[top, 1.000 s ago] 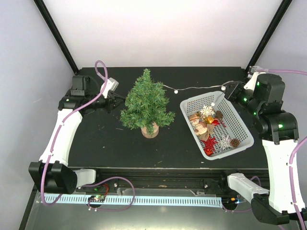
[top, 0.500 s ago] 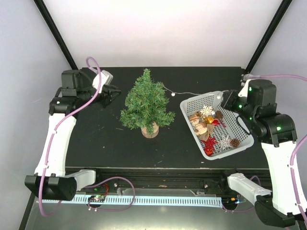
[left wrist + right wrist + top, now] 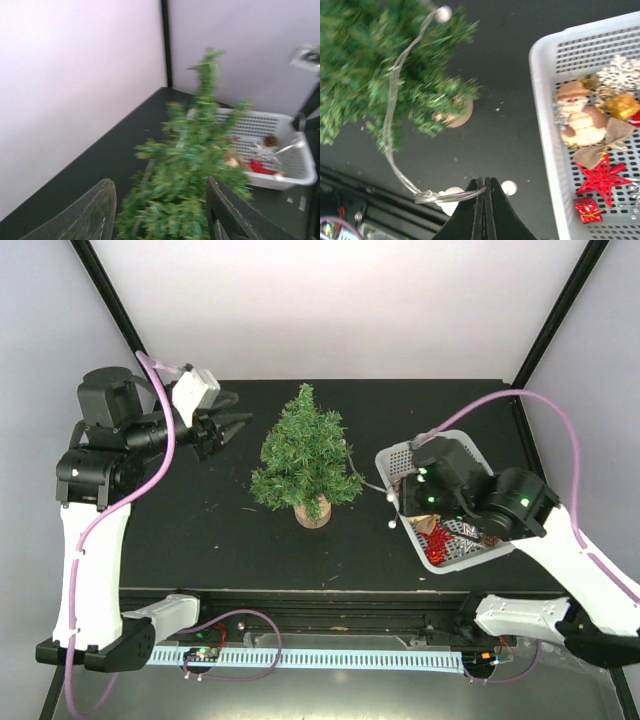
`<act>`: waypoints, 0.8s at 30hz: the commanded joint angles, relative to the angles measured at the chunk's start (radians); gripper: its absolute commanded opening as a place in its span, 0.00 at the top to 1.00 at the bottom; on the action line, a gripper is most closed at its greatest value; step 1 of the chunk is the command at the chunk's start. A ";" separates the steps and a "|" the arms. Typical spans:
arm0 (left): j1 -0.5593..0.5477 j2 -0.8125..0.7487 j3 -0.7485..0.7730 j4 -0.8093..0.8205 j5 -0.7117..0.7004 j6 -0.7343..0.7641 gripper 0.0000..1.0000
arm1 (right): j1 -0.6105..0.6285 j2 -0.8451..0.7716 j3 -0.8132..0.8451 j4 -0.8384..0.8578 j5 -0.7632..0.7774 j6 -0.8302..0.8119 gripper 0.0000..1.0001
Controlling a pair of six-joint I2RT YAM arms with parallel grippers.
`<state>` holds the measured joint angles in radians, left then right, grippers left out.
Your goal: Decorate the small christmas tree
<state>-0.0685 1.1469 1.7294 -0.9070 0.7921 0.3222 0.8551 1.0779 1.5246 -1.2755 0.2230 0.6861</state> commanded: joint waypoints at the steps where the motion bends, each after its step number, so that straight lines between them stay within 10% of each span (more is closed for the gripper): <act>1: -0.100 -0.033 0.022 -0.145 0.066 0.069 0.49 | 0.175 0.108 0.118 -0.078 0.104 0.047 0.99; 11: -0.352 -0.081 -0.083 -0.222 0.033 0.147 0.49 | 0.327 0.316 0.406 -0.083 0.023 -0.041 0.99; 24: -0.420 -0.043 -0.112 -0.197 0.047 0.108 0.44 | 0.396 0.459 0.544 -0.113 0.018 -0.049 0.99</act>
<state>-0.4717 1.0763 1.5883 -1.1099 0.8177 0.4416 1.2308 1.5078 2.0197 -1.3701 0.2447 0.6518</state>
